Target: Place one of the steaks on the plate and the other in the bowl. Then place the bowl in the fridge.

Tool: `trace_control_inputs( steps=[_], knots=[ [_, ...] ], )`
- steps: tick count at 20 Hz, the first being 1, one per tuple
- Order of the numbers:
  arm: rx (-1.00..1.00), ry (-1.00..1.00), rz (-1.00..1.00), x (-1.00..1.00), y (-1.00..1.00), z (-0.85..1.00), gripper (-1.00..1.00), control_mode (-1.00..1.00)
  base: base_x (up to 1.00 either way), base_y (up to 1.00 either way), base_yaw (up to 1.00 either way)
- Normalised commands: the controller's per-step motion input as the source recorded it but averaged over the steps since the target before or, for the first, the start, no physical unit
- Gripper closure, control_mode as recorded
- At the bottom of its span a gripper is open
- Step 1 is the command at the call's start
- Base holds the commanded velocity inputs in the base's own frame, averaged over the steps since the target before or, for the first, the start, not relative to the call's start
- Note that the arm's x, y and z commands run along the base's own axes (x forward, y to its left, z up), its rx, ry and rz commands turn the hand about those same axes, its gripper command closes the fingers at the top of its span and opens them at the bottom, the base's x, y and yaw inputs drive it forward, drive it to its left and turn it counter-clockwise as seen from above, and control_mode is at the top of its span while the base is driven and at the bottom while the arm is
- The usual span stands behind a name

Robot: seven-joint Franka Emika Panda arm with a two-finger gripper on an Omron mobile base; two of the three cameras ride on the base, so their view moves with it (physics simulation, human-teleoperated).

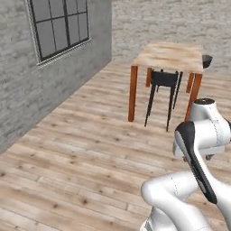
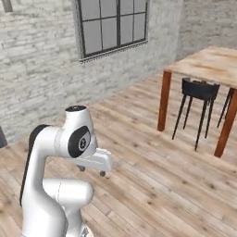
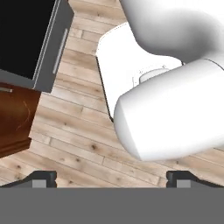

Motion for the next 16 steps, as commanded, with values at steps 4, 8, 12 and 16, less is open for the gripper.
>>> trace_control_inputs(
  steps=[4, 8, 12, 16],
  knots=[
    [0.0, 0.0, 0.0, 0.0, 0.0, 0.0, -1.0, 1.0, 0.08, 0.54, 0.7],
    [0.0, 0.0, 0.0, 0.0, 0.0, 0.0, -1.0, 1.0, 0.0, 0.87, 0.66],
    [0.0, 0.0, 0.0, 0.0, 0.0, 0.0, -1.0, 1.0, 0.0, 0.75, 0.66],
    [0.0, 0.0, 0.0, 0.0, 0.0, 0.0, -1.0, 1.0, 0.03, 0.48, 0.65]
  ],
)
